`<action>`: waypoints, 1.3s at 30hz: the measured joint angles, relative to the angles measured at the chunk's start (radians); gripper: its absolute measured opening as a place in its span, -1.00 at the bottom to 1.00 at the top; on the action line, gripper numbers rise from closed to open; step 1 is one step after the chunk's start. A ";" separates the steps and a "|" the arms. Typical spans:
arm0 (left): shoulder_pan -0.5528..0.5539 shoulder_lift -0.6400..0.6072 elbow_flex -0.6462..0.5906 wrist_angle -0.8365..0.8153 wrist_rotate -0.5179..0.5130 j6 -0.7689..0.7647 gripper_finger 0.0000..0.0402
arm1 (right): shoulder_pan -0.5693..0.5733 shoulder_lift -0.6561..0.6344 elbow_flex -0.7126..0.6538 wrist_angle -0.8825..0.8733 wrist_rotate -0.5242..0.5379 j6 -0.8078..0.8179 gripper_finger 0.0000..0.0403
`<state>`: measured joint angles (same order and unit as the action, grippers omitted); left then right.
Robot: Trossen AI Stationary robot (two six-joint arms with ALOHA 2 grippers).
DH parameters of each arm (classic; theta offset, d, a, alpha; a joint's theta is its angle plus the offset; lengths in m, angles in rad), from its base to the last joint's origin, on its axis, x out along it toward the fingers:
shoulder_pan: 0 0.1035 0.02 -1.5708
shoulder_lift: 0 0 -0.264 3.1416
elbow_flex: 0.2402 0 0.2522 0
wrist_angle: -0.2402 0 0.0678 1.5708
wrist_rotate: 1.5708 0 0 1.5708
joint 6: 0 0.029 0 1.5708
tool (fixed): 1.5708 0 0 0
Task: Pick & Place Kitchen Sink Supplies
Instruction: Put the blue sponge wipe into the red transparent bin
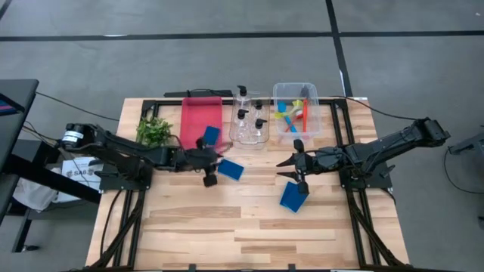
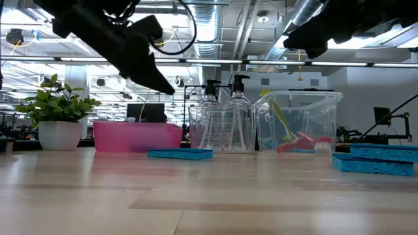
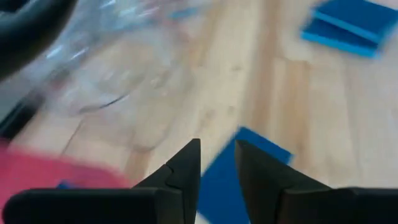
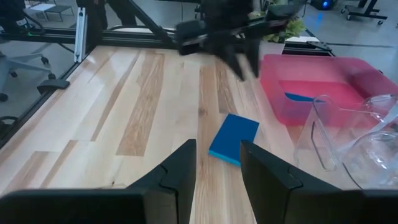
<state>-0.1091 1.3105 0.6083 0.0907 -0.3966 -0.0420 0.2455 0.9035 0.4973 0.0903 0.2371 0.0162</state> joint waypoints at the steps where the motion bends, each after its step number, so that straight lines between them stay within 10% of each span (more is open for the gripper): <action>1: -0.019 0.010 0.000 0.013 0.008 0.050 -0.50 | 0.000 0.000 0.000 0.000 0.000 0.000 -0.42; 25: -0.086 0.461 0.000 0.335 0.014 0.147 -0.34 | 0.029 0.000 0.000 -0.001 -0.004 -0.016 -0.42; 39: -0.091 0.515 0.002 0.383 0.014 0.060 -0.94 | 0.029 0.000 0.000 -0.001 -0.004 -0.016 -0.42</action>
<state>-0.2001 1.8257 0.6106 0.4740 -0.3827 0.0180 0.2745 0.9031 0.4973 0.0895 0.2333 0.0002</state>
